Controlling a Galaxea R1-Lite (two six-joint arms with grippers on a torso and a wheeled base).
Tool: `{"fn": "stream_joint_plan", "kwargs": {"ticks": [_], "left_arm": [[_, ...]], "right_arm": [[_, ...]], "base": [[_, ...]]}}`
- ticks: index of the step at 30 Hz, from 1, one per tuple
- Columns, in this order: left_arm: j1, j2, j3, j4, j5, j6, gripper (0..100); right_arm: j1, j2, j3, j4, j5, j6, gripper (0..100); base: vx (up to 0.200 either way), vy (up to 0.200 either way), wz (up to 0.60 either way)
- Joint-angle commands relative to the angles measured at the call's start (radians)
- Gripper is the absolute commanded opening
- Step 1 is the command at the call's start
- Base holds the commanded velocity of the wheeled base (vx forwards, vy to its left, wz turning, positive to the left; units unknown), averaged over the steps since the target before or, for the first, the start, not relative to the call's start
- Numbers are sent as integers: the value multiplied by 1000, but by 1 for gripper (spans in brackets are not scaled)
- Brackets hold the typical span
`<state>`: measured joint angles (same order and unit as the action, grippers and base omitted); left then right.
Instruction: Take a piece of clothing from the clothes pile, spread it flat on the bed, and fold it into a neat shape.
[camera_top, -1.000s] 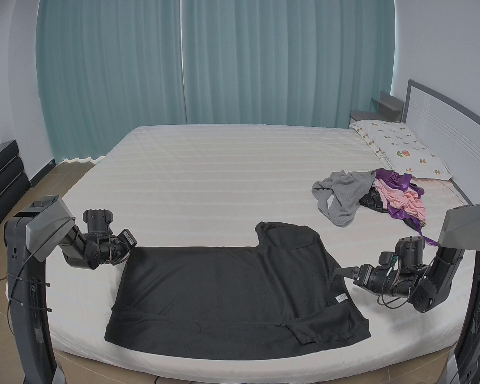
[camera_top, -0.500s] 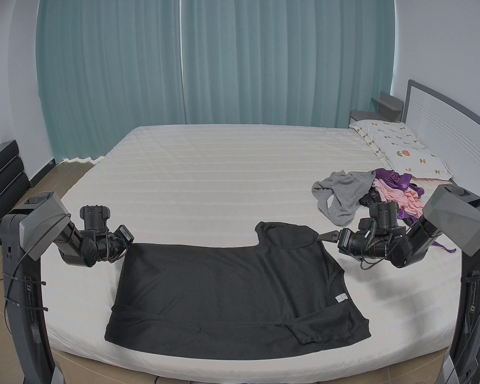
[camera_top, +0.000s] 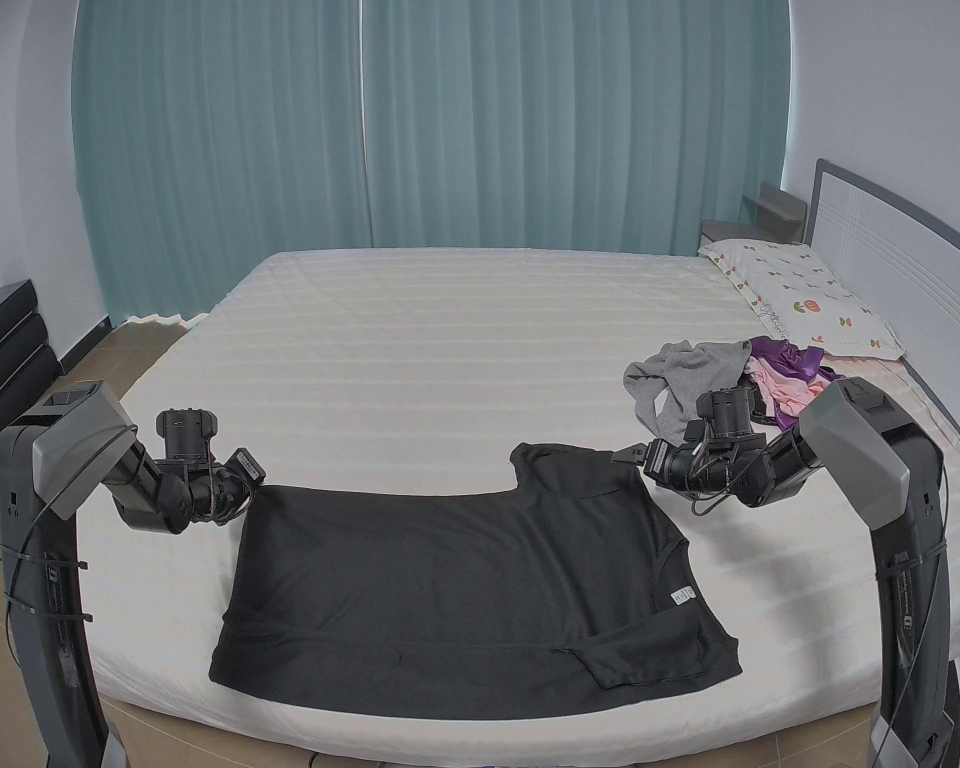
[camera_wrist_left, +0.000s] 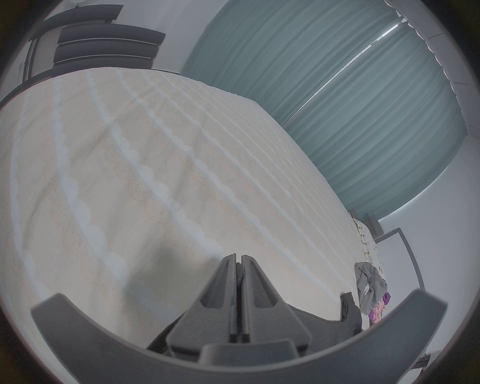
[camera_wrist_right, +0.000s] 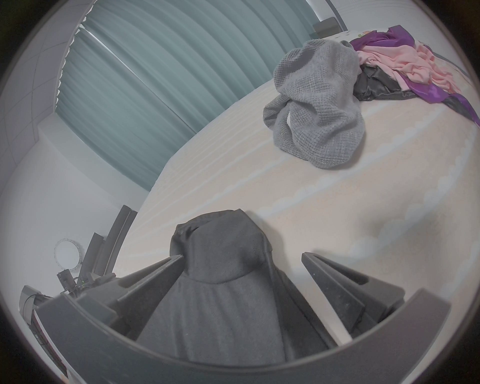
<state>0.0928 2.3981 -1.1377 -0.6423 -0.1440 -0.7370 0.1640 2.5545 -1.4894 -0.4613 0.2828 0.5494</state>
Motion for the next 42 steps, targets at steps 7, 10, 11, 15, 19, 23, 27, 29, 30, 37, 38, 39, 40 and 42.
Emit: {"fn": "stream_joint_plan", "kwargs": {"ticks": [7, 10, 11, 15, 19, 23, 27, 29, 30, 37, 38, 39, 40, 42], "left_arm": [[-2, 0, 3, 0, 0, 1, 0], [-2, 1, 1, 0, 0, 1, 0], [-2, 1, 1, 0, 0, 2, 0], [-2, 1, 1, 0, 0, 1, 0], [-2, -2, 1, 0, 0, 2, 0], [-2, -4, 1, 0, 0, 2, 0], [-1, -8, 1, 0, 0, 4, 0], [1, -27, 3, 0, 1, 2, 0], [4, -33, 6, 0, 1, 2, 0], [10, -53, 24, -36, 1, 2, 0], [10, -53, 26, -36, 1, 2, 0], [10, -53, 26, -36, 1, 2, 0], [12, -54, 26, -36, 1, 2, 0], [12, -59, 36, -39, 1, 5, 0]], "right_arm": [[5, 115, -135, 29, -7, 9, 100], [2, 116, -138, 27, -5, 11, 0], [0, 116, -138, 26, -7, 11, 0], [-1, 110, -137, 18, -7, 14, 0], [-5, 95, -131, 18, -8, 14, 0], [-14, 69, -111, 18, -5, 14, 0], [-21, 46, -100, 15, -4, 20, 0], [-24, 21, -95, 13, -7, 46, 0], [-24, 13, -89, 12, -8, 53, 0], [-29, -30, -5, -66, -20, 61, 0], [-29, -30, -3, -66, -20, 61, 0], [-29, -31, 11, -69, -22, 58, 0], [-29, -33, 11, -71, -22, 60, 0], [-31, -43, 9, -74, -20, 63, 0]], "base": [[0, 0, 0], [0, 0, 0], [0, 0, 0], [0, 0, 0], [0, 0, 0], [0, 0, 0], [0, 0, 0], [0, 0, 0], [0, 0, 0], [0, 0, 0], [0, 0, 0], [0, 0, 0], [0, 0, 0], [0, 0, 0]]}}
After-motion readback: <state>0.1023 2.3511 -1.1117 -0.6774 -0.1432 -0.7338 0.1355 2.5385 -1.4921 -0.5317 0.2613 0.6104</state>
